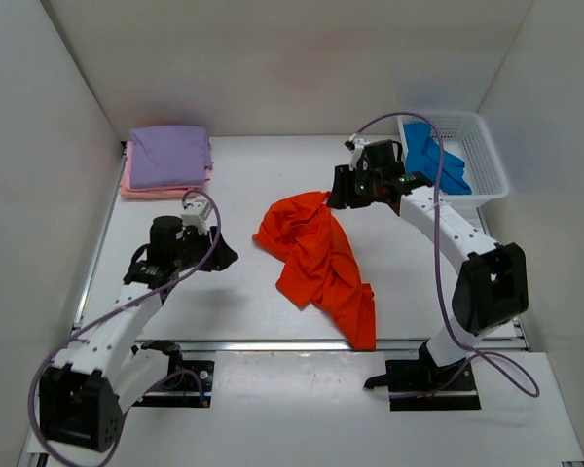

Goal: Fold and stack the t-shirts
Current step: Flatten out the tshirt

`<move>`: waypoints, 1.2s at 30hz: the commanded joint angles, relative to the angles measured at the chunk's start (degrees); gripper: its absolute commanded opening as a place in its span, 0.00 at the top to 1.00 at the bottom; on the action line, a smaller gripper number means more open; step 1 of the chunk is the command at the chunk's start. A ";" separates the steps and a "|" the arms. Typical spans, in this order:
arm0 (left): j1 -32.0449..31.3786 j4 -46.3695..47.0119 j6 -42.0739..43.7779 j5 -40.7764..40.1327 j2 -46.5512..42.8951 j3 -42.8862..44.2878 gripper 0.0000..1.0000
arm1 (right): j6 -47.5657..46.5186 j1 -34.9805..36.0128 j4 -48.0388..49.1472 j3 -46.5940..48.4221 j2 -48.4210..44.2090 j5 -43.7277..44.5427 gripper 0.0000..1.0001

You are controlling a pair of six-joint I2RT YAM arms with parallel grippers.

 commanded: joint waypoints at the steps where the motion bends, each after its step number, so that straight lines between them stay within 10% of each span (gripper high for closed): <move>1: -1.26 8.65 -1.11 -2.56 8.15 0.30 0.42 | 2.72 1.35 5.20 -7.22 -4.85 -2.25 0.60; 16: -5.47 21.95 -6.57 -1.86 48.67 22.88 0.04 | 14.69 11.55 17.68 -27.38 -4.42 -0.67 0.44; 21: -7.67 23.70 -8.76 -0.37 56.67 27.10 0.05 | 15.74 12.61 19.35 -28.96 -0.29 -0.85 0.45; 24: -8.20 24.93 -10.00 0.69 58.96 28.25 0.17 | 15.92 12.35 21.63 -28.78 -0.10 -1.55 0.66; 26: -7.94 25.02 -10.44 0.86 59.23 28.69 0.62 | 15.65 11.82 22.69 -29.05 -1.24 -1.46 0.95; 28: -7.59 25.47 -11.05 1.13 59.15 28.86 0.99 | 15.04 11.47 21.73 -28.44 -2.38 -1.82 1.00; 36: -2.14 15.74 -8.42 0.08 44.75 32.99 1.00 | 6.26 6.29 9.26 -18.34 -14.94 2.40 1.00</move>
